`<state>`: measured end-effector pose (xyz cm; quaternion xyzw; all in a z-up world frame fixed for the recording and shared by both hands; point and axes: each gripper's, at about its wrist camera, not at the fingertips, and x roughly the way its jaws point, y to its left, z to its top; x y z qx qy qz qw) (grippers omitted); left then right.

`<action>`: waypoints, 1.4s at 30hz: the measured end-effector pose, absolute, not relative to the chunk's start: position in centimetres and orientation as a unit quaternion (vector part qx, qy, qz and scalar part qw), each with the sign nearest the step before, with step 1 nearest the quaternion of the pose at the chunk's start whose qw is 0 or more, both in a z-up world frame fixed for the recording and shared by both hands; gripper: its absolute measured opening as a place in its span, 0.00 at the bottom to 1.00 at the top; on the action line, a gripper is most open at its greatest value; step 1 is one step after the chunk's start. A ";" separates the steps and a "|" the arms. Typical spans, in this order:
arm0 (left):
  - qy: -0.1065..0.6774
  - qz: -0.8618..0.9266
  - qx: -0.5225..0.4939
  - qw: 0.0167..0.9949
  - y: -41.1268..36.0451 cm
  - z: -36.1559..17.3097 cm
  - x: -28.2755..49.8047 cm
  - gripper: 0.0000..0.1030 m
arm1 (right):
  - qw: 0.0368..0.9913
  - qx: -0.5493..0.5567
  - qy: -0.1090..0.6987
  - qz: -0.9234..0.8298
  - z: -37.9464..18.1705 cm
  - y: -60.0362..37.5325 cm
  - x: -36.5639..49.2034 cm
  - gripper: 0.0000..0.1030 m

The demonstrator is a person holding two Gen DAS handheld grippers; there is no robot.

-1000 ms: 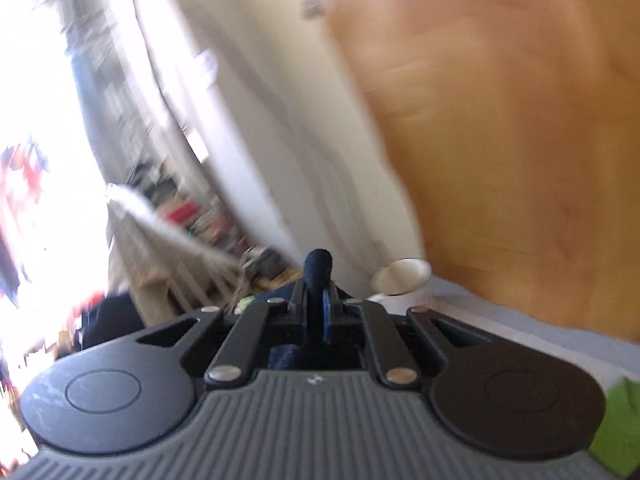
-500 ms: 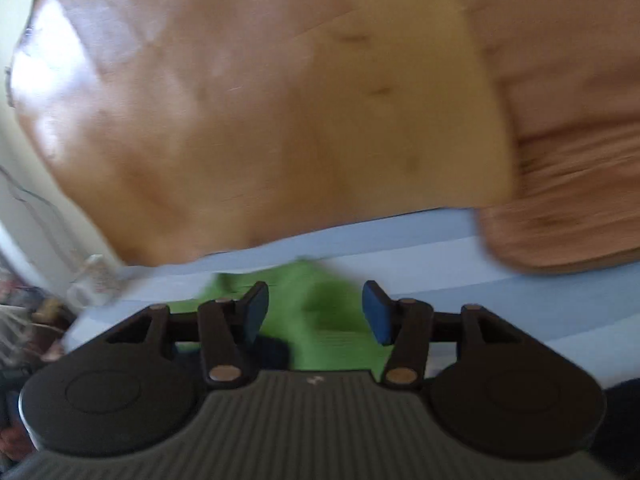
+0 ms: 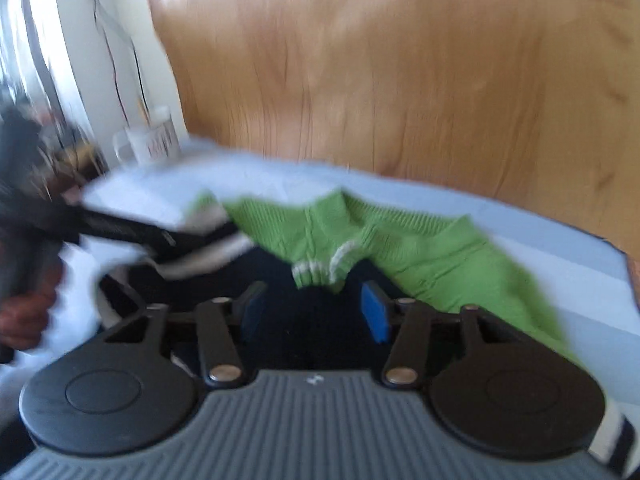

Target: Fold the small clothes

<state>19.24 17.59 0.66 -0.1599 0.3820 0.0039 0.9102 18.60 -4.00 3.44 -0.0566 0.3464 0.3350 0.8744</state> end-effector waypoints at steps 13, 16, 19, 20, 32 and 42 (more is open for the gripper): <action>0.353 0.048 -0.151 0.922 18.2 -1.5 19.1 0.19 | 0.919 0.074 0.334 0.195 7.2 -17.7 20.2 0.28; 0.340 0.055 -0.133 0.929 17.7 -1.6 18.8 0.22 | 0.924 0.084 0.330 0.174 7.5 -19.5 22.9 0.29; 0.332 0.066 -0.110 0.935 17.1 -1.6 18.6 0.24 | 0.916 0.039 0.361 0.171 5.5 -19.3 25.2 0.30; 0.331 0.067 -0.110 0.935 17.1 -1.7 18.7 0.25 | 0.911 0.017 0.374 0.175 4.7 -18.7 25.6 0.30; 0.329 0.074 -0.107 0.935 17.1 -1.5 18.4 0.28 | 0.898 -0.094 0.341 0.262 3.0 -14.2 21.5 0.52; 0.329 0.074 -0.106 0.936 17.1 -1.5 18.5 0.29 | 0.904 -0.095 0.339 0.243 3.7 -15.5 22.3 0.05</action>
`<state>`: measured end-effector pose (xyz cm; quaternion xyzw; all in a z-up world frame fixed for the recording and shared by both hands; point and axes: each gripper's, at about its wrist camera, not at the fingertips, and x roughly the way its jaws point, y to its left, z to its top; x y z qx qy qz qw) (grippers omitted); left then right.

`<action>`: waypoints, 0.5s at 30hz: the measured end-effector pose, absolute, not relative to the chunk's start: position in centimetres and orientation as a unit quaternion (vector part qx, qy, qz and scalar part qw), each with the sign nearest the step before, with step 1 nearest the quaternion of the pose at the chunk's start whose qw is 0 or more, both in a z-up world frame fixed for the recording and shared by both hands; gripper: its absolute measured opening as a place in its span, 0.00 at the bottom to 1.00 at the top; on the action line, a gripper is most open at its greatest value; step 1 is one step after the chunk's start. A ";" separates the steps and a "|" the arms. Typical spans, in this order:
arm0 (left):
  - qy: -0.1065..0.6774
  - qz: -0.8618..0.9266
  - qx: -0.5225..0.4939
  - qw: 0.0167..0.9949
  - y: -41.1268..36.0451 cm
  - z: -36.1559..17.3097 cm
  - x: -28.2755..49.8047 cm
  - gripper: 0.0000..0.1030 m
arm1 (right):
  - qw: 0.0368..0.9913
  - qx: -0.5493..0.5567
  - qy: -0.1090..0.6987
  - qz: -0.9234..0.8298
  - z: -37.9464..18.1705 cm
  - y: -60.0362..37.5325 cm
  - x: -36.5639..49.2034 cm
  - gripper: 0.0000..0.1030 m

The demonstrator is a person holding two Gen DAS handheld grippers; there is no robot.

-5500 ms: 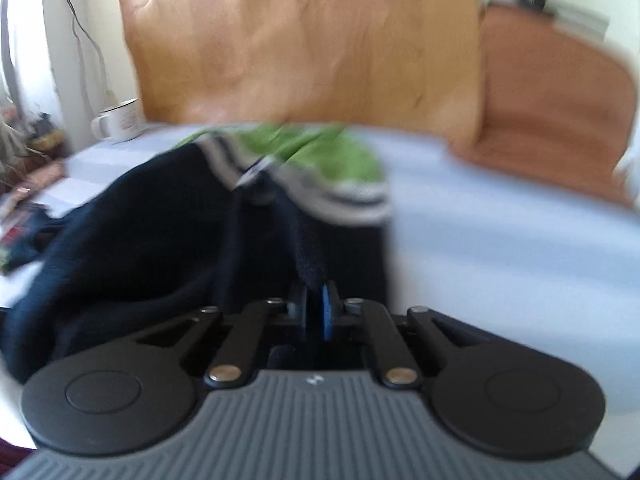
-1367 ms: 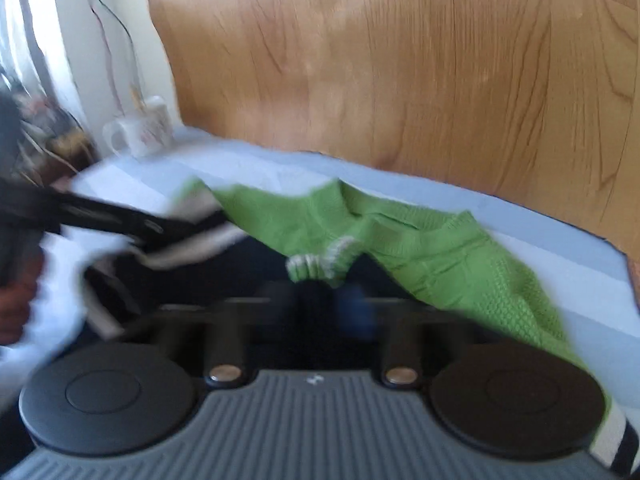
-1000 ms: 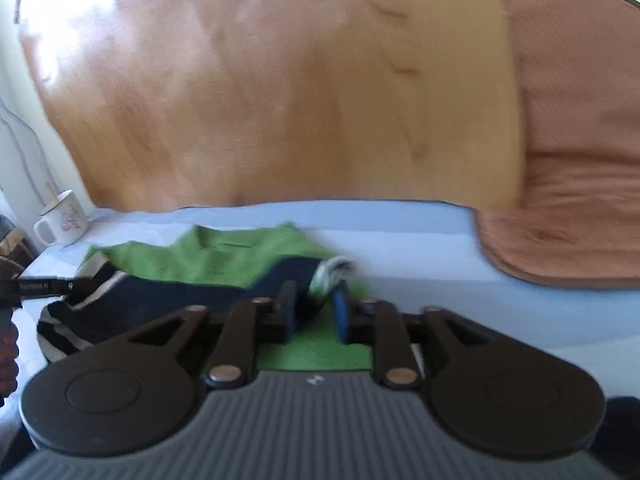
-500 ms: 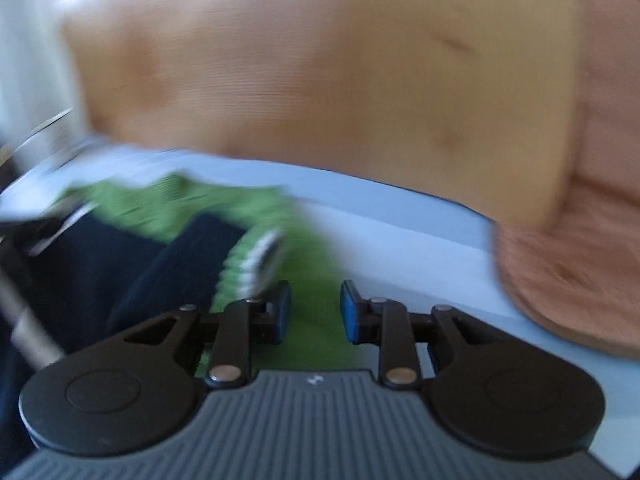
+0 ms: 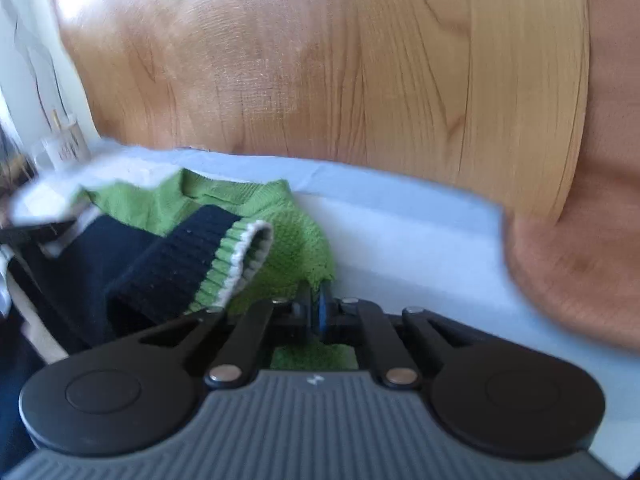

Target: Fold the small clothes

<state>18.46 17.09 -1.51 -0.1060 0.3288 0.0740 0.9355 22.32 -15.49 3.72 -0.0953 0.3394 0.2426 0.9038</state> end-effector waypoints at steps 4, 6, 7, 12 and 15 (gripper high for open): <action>0.329 0.077 -0.098 0.936 17.1 -1.5 18.6 0.38 | 0.926 -0.227 0.256 0.160 3.6 -13.8 23.1 0.06; 0.329 0.081 -0.092 0.936 16.9 -1.5 18.6 0.38 | 0.907 -0.231 0.307 0.173 1.9 -12.9 24.2 0.07; 0.329 0.081 -0.093 0.936 17.0 -1.5 18.7 0.38 | 0.904 -0.239 0.311 0.172 1.4 -12.7 24.2 0.08; 0.328 0.079 -0.099 0.936 17.2 -1.5 18.6 0.38 | 0.935 -0.075 0.309 0.159 5.0 -16.5 23.6 0.30; 0.327 0.077 -0.106 0.936 17.4 -1.5 18.6 0.36 | 0.909 0.101 0.346 0.211 5.6 -19.5 23.1 0.32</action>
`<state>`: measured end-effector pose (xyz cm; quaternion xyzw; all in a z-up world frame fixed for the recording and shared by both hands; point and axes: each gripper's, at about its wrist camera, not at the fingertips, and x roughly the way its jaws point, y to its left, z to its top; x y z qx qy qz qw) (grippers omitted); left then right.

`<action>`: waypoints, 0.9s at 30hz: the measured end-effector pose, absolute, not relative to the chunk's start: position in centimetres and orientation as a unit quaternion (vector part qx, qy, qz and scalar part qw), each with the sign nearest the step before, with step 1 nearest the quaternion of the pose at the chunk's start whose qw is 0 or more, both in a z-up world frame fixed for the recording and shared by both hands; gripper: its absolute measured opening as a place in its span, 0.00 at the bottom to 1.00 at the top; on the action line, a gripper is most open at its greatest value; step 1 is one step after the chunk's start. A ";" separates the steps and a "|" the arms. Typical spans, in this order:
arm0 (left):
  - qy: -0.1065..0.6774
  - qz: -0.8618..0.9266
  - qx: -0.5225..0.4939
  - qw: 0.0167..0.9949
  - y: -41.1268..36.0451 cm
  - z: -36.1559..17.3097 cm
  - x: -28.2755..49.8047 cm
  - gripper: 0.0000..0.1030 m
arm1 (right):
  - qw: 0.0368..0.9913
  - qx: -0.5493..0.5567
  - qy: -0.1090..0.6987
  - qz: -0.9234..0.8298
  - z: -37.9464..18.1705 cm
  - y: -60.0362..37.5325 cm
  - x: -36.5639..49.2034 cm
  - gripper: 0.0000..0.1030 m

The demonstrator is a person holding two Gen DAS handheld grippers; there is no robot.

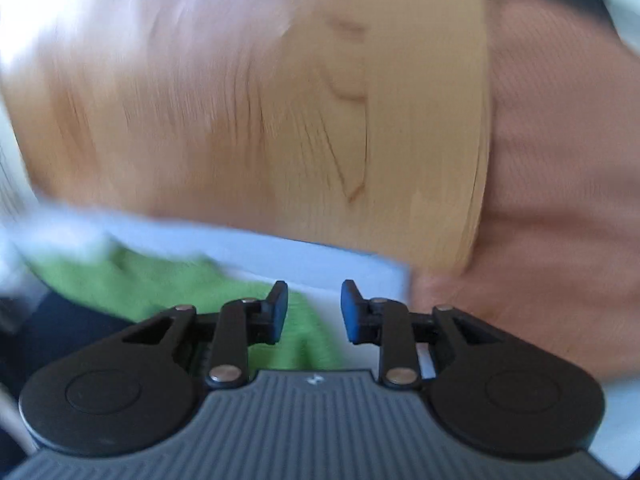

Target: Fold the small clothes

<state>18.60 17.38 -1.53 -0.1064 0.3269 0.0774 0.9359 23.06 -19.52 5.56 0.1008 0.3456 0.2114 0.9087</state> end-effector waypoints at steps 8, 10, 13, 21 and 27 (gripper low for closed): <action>0.322 0.066 -0.100 0.939 17.0 -1.5 18.4 0.18 | 0.874 0.102 0.400 0.258 2.9 -16.5 21.2 0.03; 0.319 0.068 -0.097 0.940 16.9 -1.4 18.4 0.13 | 0.896 0.073 0.353 0.259 4.4 -15.8 19.9 0.02; 0.314 0.072 -0.101 0.941 17.0 -1.3 18.3 0.12 | 0.939 -0.014 0.276 0.203 5.9 -15.0 18.8 0.02; 0.316 0.073 -0.105 0.940 17.1 -1.3 18.4 0.13 | 0.883 0.155 0.366 0.248 3.5 -17.8 20.9 0.26; 0.315 0.078 -0.107 0.940 17.1 -1.3 18.3 0.12 | 0.879 0.139 0.376 0.257 2.8 -15.3 22.0 0.47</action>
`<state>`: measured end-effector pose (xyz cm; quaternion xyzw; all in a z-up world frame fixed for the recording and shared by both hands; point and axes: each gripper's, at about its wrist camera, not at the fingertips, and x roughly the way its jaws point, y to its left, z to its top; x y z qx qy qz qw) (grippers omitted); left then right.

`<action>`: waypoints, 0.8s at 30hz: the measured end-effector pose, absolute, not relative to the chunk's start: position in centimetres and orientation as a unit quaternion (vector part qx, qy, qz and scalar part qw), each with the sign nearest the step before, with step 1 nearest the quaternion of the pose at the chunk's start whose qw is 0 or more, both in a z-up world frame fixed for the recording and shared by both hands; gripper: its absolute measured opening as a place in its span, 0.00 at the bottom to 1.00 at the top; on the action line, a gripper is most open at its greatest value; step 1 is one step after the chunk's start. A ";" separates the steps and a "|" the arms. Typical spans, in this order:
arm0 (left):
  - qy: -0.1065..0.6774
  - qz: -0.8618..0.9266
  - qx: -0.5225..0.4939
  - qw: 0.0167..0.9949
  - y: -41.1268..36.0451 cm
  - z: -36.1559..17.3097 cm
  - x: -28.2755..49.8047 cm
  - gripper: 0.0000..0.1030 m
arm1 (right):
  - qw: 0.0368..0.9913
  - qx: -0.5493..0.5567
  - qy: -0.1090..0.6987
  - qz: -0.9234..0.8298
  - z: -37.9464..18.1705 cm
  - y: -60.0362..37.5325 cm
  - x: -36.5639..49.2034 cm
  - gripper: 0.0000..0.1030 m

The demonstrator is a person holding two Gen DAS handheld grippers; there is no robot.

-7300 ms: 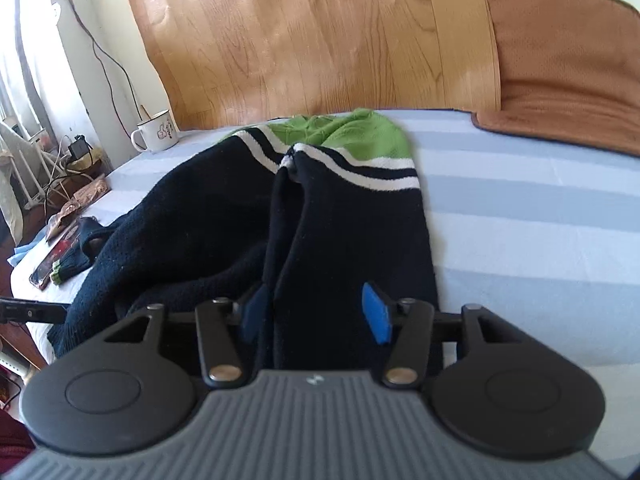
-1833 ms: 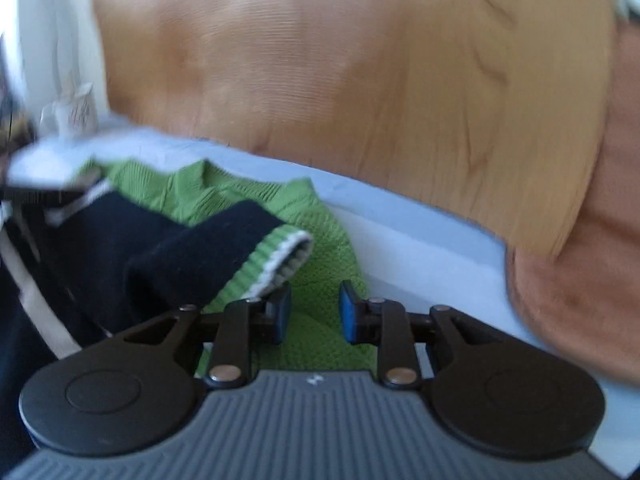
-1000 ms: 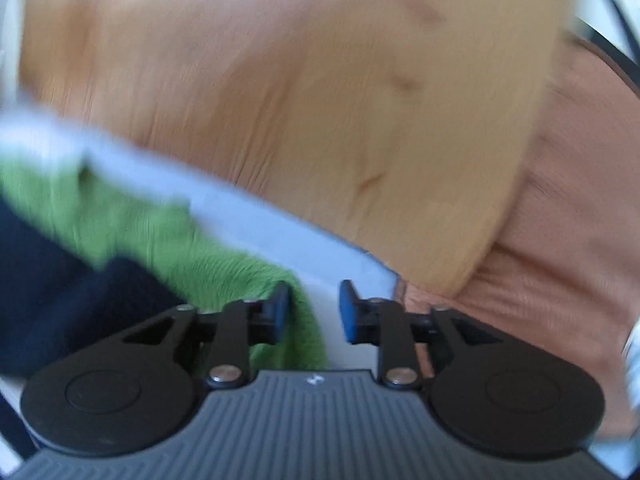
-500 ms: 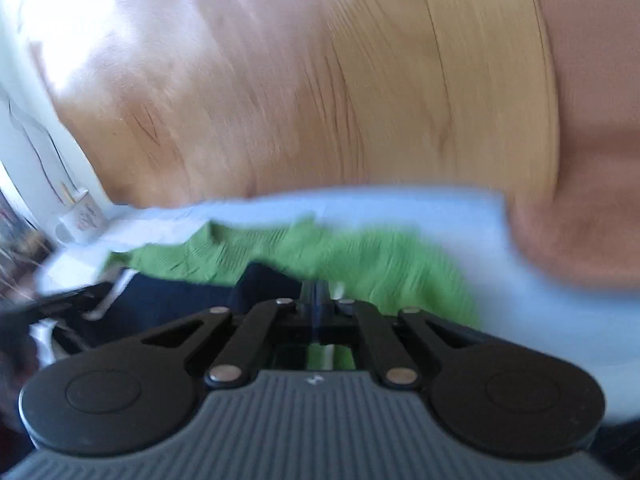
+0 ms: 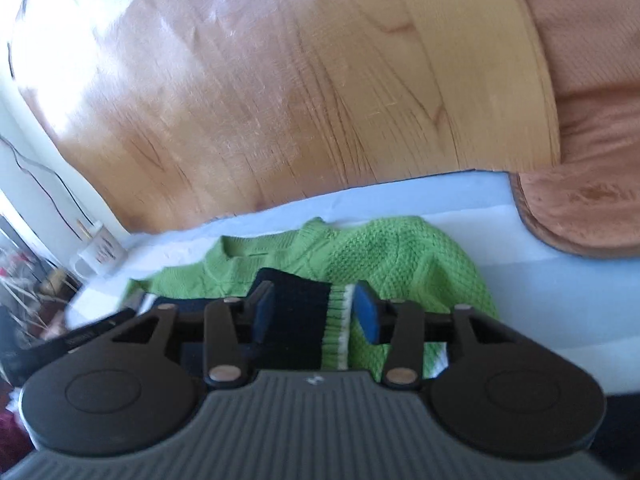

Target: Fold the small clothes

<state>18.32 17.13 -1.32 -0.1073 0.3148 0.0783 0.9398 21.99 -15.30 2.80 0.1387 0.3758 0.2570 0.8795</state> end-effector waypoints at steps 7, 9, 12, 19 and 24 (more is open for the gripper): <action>0.315 0.077 -0.108 0.940 17.2 -1.3 18.3 0.12 | 0.887 0.077 0.373 0.260 2.0 -12.8 21.6 0.05; 0.313 0.078 -0.108 0.941 17.2 -1.3 18.3 0.12 | 0.904 0.046 0.345 0.249 2.6 -12.7 20.6 0.04; 0.304 0.078 -0.108 0.943 17.2 -1.2 18.0 0.12 | 0.939 0.008 0.288 0.189 4.0 -13.9 20.5 0.04; 0.319 0.092 -0.096 0.938 17.0 -1.5 18.5 0.17 | 0.939 -0.088 0.315 0.103 0.8 -15.1 22.5 0.03; 0.322 0.102 -0.096 0.936 17.1 -1.3 18.5 0.33 | 0.951 0.012 0.281 0.124 3.4 -17.3 20.3 0.11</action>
